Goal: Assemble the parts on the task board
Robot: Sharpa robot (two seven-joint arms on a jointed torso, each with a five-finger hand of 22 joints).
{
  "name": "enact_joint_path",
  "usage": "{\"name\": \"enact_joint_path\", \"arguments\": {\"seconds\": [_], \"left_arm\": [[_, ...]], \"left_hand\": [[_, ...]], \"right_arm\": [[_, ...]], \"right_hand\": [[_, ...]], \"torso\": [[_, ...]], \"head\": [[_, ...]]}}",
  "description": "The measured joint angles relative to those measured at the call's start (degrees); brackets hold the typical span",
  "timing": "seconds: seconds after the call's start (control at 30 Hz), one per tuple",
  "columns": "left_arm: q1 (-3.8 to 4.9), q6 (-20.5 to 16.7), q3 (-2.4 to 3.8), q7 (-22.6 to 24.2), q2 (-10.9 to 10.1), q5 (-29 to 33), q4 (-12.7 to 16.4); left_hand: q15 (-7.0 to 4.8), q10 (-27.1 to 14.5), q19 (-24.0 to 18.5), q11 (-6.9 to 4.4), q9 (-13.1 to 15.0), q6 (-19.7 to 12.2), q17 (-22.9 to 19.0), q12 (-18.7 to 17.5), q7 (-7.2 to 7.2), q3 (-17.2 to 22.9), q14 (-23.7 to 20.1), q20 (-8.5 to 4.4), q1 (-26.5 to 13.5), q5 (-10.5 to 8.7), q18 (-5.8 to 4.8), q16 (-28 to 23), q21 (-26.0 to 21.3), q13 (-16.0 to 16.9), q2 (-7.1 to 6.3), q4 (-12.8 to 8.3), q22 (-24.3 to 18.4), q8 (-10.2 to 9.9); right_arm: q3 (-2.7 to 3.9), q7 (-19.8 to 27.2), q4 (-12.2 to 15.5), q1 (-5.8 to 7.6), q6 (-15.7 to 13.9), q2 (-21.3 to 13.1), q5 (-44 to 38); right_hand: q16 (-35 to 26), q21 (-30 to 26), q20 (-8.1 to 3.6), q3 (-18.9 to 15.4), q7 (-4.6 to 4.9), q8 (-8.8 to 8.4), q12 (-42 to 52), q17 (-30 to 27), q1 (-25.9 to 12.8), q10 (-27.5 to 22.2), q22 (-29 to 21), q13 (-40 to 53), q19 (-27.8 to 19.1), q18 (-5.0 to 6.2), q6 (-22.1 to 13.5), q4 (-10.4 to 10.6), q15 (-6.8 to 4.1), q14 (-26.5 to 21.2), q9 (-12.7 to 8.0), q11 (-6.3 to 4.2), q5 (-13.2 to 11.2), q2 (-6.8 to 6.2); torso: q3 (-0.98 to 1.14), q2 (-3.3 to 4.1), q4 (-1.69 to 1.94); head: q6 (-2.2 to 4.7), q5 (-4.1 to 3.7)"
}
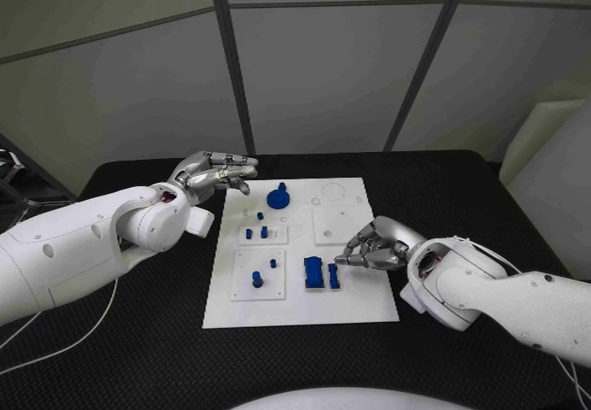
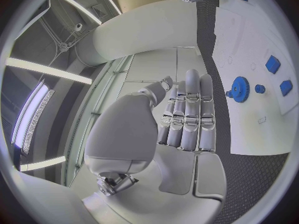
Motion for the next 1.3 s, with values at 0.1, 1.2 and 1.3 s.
{"name": "enact_joint_path", "arguments": {"seconds": [0.1,1.2,1.3], "left_arm": [[-0.05,0.04,-0.02,0.19,0.61,0.68,-0.72],[-1.5,-11.12,-1.72,9.13,10.12,12.54,-11.21],[-1.73,-12.9,-2.12,9.37,9.06,12.39,-7.92]], "left_hand": [[2.08,-1.57,-4.47,1.04,-0.41,-1.2,-3.78,0.0,-0.34,-1.13,-4.88,1.83,-0.96,0.23,-0.08,-8.58,-7.08,-1.05,-0.55,1.56,-4.65,-0.15],[0.16,-32.44,-35.85,-4.64,-7.58,-23.83,-21.71,-2.69,-6.5,-17.34,-40.83,4.3,-22.86,-3.44,-3.58,-29.41,-32.13,-4.57,5.9,3.63,-35.35,-3.2],[-0.55,-36.27,-37.76,-5.07,-7.91,-27.64,-22.01,-3.09,-7.67,-18.37,-43.92,3.0,-28.67,-3.66,-3.61,-29.61,-32.17,-4.91,6.81,3.22,-36.36,-3.49]], "right_arm": [[0.04,6.59,-3.91,1.7,-0.01,1.03,6.82],[-0.55,38.37,-37.72,6.15,7.01,17.63,52.02],[-0.99,38.95,-34.21,6.12,5.31,16.55,52.9]], "right_hand": [[-12.69,-14.17,1.32,0.44,1.25,0.0,-7.4,-14.37,3.93,-4.27,-3.65,-6.03,-5.24,2.9,-2.61,-2.07,1.35,-4.91,-1.21,1.34,-0.05,0.89],[-70.85,-78.14,9.94,2.06,2.99,-2.66,-35.13,-61.64,-19.76,-32.94,-59.62,-47.6,-53.14,5.37,-26.08,-11.98,8.37,-45.32,-27.0,5.85,-4.82,4.96],[-71.21,-78.59,8.78,2.82,2.29,-2.99,-35.57,-62.2,-25.54,-37.01,-61.23,-48.18,-56.37,4.48,-30.18,-12.25,7.24,-49.34,-27.95,4.23,-5.96,4.63]], "torso": [[-0.15,-0.34,0.08],[-0.48,-5.44,0.75],[-0.14,-6.03,1.32]], "head": [[0.91,-0.36],[7.98,0.03],[8.09,0.14]]}}
